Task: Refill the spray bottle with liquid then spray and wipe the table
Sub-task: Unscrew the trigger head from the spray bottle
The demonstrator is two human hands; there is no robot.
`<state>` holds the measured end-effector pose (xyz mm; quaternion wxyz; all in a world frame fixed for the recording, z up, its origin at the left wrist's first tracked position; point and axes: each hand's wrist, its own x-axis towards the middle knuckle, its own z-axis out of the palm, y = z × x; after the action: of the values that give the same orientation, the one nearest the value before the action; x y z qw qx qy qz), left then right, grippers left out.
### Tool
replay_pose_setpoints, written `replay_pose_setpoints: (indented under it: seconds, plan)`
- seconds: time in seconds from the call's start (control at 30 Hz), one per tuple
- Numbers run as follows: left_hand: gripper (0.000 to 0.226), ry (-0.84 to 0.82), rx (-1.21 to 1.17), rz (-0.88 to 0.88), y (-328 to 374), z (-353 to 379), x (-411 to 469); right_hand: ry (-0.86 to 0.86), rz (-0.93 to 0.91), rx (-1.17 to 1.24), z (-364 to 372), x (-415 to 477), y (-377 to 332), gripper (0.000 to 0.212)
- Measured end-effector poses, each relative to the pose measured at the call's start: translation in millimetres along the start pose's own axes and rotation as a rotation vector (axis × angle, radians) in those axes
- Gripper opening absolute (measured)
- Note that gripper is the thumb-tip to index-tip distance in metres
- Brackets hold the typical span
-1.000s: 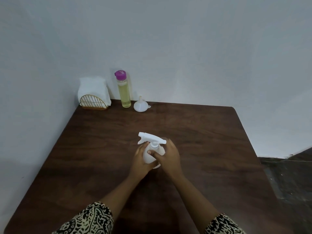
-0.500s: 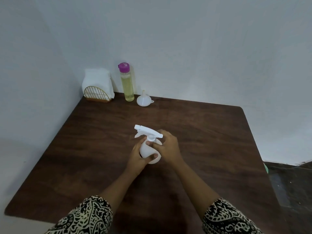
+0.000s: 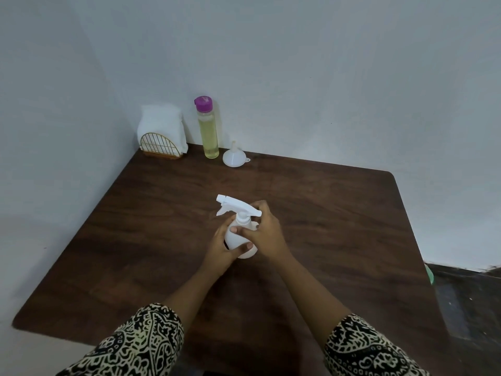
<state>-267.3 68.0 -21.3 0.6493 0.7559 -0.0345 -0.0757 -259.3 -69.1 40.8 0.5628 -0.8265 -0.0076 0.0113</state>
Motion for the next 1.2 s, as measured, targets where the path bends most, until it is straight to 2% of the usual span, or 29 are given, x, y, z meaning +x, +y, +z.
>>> replay_pose_setpoints:
  seconds: [0.07, 0.13, 0.2, 0.33, 0.4, 0.47, 0.57, 0.63, 0.73, 0.83, 0.93, 1.0, 1.1, 1.2]
  plan:
    - [0.068, -0.005, 0.0, -0.003, -1.7, -1.2, 0.2, 0.081, -0.002, -0.005, 3.0, -0.3, 0.7, 0.042]
    - [0.066, -0.008, 0.007, 0.005, -1.9, -1.4, -0.2, 0.053, 0.002, 0.017, -0.8, 0.6, 2.1, 0.036]
    - [0.065, -0.008, 0.002, 0.003, -1.7, -1.1, -0.8, -0.049, 0.015, 0.067, -5.8, 1.4, 7.8, 0.029]
    - [0.069, 0.014, -0.006, -0.001, -2.1, -0.2, -2.3, -0.249, 0.104, 0.125, -13.6, 2.0, 10.7, 0.046]
    - [0.064, 0.005, -0.009, 0.001, 0.1, 0.7, -2.8, -0.319, 0.107, 0.09, -14.1, 1.4, 4.2, 0.047]
    - [0.06, 0.002, -0.013, -0.007, 3.4, 1.2, -3.3, -0.24, 0.083, 0.057, -7.6, 1.4, -3.1, 0.044]
    - [0.059, -0.012, -0.035, -0.008, 2.9, -0.5, -1.3, 0.073, 0.036, 0.036, 6.7, 2.6, -5.2, 0.042]
    - [0.063, -0.019, -0.036, -0.011, 1.8, -1.1, -1.2, 0.139, 0.008, 0.016, 8.8, 2.8, -3.2, 0.039]
    - [0.071, -0.006, -0.05, -0.037, -0.2, -0.6, -1.0, 0.054, 0.03, 0.086, 1.4, 2.0, 4.7, 0.039]
    - [0.071, 0.002, -0.071, -0.048, -0.2, -0.4, -2.3, -0.112, 0.056, 0.214, -7.1, 2.5, 14.7, 0.045]
    - [0.07, -0.005, -0.067, -0.038, -0.2, 0.0, -1.4, -0.27, 0.038, 0.155, -9.8, -0.2, 13.6, 0.055]
    - [0.067, -0.005, -0.07, -0.036, 1.0, 0.0, -1.6, -0.155, 0.025, 0.122, -4.7, -3.4, 10.0, 0.061]
    - [0.07, -0.023, -0.056, -0.044, -1.3, -0.9, -0.9, 0.146, 0.031, 0.098, 8.1, -5.7, 2.9, 0.05]
    - [0.075, -0.026, -0.024, -0.043, -6.1, -1.9, 1.0, 0.198, 0.044, 0.094, 15.1, -5.3, -0.7, 0.039]
